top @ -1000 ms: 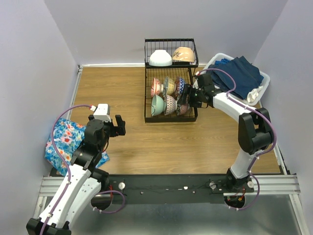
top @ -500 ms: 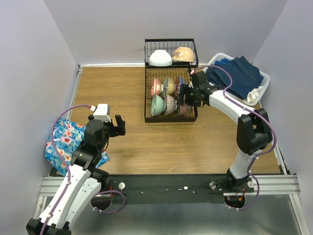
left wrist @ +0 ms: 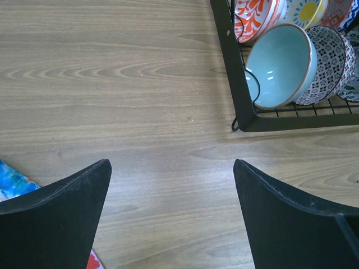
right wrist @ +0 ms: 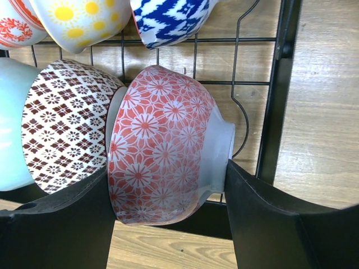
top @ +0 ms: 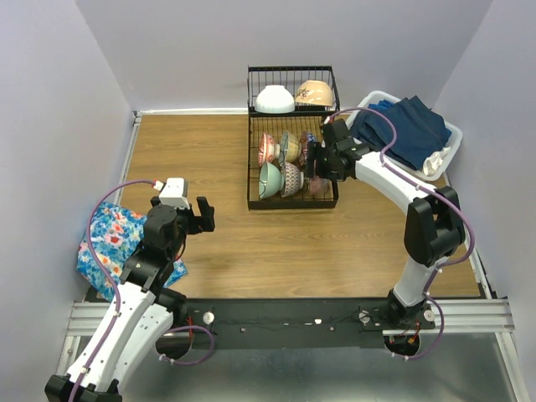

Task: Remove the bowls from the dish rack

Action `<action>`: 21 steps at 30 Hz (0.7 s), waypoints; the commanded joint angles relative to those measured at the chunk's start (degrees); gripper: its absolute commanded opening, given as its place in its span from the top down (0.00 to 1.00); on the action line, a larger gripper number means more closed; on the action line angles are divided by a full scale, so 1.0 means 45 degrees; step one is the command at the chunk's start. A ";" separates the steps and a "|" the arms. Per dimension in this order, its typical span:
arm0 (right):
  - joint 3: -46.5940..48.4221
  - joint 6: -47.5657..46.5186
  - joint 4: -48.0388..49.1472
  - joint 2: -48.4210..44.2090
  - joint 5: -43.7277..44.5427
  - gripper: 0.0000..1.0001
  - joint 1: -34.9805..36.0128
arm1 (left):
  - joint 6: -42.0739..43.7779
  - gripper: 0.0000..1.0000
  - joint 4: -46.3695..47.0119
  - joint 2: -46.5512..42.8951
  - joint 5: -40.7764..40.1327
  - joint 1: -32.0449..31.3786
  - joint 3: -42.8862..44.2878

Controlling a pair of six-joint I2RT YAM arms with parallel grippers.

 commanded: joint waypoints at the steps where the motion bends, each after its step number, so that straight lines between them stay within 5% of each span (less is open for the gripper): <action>1: 0.0196 -0.0017 0.0118 -0.0955 0.0413 0.88 0.0116 | 0.0042 0.01 0.0293 -0.0015 0.0221 -0.0050 0.0032; 21: -0.2438 0.1036 0.2927 -0.4331 -0.1422 0.90 0.0097 | -0.2007 0.01 0.2519 0.4280 0.3522 -0.0400 0.1731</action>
